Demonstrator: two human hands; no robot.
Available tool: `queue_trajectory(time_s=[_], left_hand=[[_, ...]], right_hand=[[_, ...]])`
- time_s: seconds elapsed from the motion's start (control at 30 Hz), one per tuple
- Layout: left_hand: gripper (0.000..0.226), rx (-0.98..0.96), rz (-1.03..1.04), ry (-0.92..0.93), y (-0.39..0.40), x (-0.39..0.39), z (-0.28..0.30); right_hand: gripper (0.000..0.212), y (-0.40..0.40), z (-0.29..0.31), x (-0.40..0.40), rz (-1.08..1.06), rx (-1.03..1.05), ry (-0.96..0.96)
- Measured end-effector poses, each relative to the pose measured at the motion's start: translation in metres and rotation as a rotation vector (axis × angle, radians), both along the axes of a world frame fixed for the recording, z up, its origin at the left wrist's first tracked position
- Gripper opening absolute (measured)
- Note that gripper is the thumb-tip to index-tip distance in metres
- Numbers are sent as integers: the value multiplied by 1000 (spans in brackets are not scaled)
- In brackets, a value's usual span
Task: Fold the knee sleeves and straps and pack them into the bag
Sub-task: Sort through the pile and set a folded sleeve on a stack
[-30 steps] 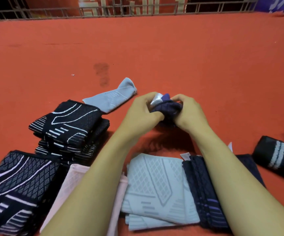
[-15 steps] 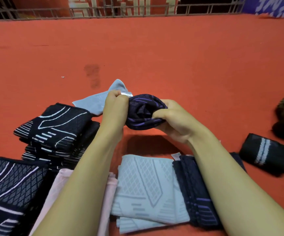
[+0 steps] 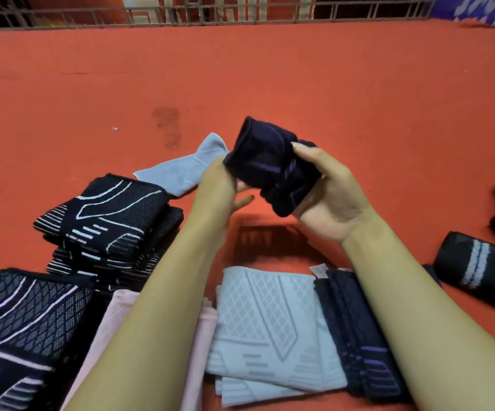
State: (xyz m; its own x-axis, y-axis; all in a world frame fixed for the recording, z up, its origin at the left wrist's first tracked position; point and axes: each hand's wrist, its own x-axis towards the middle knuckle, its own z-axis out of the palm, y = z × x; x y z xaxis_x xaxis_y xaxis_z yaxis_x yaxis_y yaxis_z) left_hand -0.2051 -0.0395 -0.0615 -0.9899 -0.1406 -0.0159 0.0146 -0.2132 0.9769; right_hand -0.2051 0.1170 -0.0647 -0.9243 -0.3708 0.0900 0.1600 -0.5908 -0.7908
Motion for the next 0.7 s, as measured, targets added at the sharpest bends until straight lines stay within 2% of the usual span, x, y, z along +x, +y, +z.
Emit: queue_trajectory(time_s=[0.03, 0.1, 0.2, 0.3, 0.4, 0.5, 0.6, 0.7], left_hand=[[19, 39, 7, 9, -1, -2, 0], [31, 94, 41, 61, -4, -1, 5], [29, -90, 83, 111, -2, 1, 5], [23, -334, 128, 206, 3, 2, -4], [26, -447, 171, 285, -5, -2, -9], [55, -594, 108, 309, -15, -4, -11], [63, -551, 202, 341, -21, -7, -9], [59, -325, 273, 295, -22, -8, -6]], right_hand=[[26, 0, -2, -6, -94, 3, -25], [31, 4, -1, -11, -216, 37, -54], [43, 8, -4, -15, -236, 101, -65], [40, 9, -6, -14, -213, 227, -20], [39, 11, -7, -12, -199, 332, 21], [41, 11, -9, -15, -295, 428, 26], [29, 14, -8, -20, -562, 413, 23], [23, 25, -6, -24, -743, 262, -74]])
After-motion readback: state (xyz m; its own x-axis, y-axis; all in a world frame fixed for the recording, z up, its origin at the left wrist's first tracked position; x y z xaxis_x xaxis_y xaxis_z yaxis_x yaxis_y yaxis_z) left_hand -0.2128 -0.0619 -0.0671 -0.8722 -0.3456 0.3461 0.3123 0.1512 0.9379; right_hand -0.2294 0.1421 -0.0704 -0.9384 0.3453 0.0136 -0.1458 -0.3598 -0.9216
